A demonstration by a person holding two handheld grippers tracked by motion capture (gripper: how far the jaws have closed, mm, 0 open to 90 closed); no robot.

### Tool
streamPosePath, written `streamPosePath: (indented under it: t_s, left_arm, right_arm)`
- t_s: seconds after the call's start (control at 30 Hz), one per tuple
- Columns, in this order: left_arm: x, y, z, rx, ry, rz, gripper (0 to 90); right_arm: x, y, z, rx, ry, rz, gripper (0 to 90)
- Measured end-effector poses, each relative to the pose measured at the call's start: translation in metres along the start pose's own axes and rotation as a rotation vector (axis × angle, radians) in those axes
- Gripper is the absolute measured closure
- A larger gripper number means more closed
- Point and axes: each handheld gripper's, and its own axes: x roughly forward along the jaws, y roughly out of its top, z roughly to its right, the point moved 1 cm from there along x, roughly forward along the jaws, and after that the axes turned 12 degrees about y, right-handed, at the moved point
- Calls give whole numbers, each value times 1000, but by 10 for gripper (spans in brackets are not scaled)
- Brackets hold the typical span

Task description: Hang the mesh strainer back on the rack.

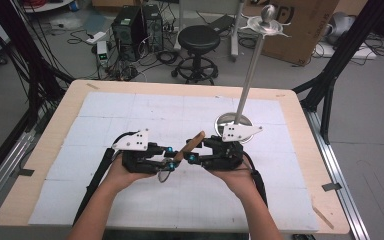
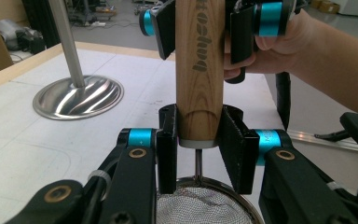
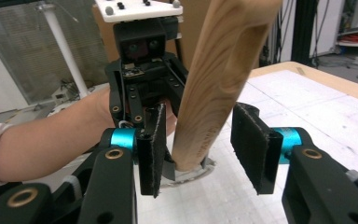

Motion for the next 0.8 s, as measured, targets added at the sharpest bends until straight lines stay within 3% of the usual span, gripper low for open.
streamPosePath:
  t_s: [0.13,0.37,0.8]
  left_arm:
    - [-2,1,-1,-13,-10,25,691]
    - [-1,1,0,-6,-24,18,691]
    - [4,0,0,-11,-15,4,690]
  right_arm:
    - [3,0,0,-4,18,-6,605]
    - [6,2,-1,-13,38,21,661]
    - [15,4,-1,-28,23,10,671]
